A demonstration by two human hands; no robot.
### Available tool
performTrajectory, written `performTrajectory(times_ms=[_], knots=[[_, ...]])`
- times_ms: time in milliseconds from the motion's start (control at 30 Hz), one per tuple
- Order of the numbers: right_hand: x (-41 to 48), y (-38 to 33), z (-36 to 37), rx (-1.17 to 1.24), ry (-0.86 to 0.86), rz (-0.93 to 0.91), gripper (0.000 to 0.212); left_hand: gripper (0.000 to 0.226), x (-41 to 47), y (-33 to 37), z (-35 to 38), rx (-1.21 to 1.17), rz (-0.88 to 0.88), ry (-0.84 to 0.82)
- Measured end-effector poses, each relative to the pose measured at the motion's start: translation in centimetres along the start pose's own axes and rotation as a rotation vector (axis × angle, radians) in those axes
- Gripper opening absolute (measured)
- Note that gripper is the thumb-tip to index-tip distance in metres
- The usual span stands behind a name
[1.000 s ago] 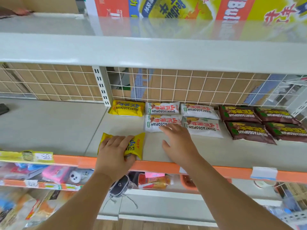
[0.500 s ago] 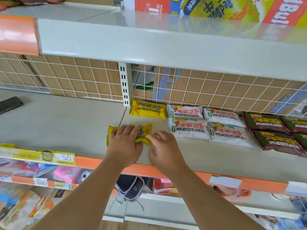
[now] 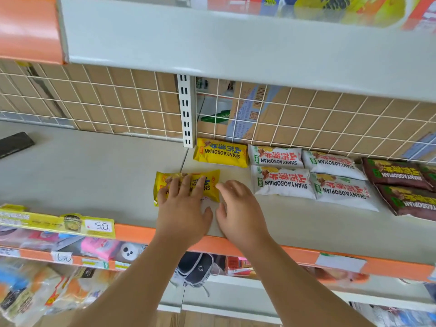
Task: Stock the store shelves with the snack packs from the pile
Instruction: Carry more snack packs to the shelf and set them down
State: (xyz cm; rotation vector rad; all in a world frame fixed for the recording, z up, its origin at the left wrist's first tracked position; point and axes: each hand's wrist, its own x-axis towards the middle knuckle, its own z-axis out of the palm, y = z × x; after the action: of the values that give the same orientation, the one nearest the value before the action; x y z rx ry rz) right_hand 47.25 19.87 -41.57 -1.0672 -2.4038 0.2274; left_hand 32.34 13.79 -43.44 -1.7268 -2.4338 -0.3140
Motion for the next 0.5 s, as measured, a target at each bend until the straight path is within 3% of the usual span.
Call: performTrajectory(times_ms=[233,367,500], knots=[[-1.2,0.3,-1.2,0.096,0.163,0.072,0.039,0.083,1.6,3.9,0.1,0.014,0.11,-0.177],[-2.0,2.2,-2.2,0.09,0.155,0.122,0.044,0.079,2.4,6.4,0.6,0.039,0.143,-0.169],[-2.8,3.1,-2.6,0.073,0.137,0.146,0.035,0.073,2.8,6.9,0.9,0.031,0.13,-0.17]])
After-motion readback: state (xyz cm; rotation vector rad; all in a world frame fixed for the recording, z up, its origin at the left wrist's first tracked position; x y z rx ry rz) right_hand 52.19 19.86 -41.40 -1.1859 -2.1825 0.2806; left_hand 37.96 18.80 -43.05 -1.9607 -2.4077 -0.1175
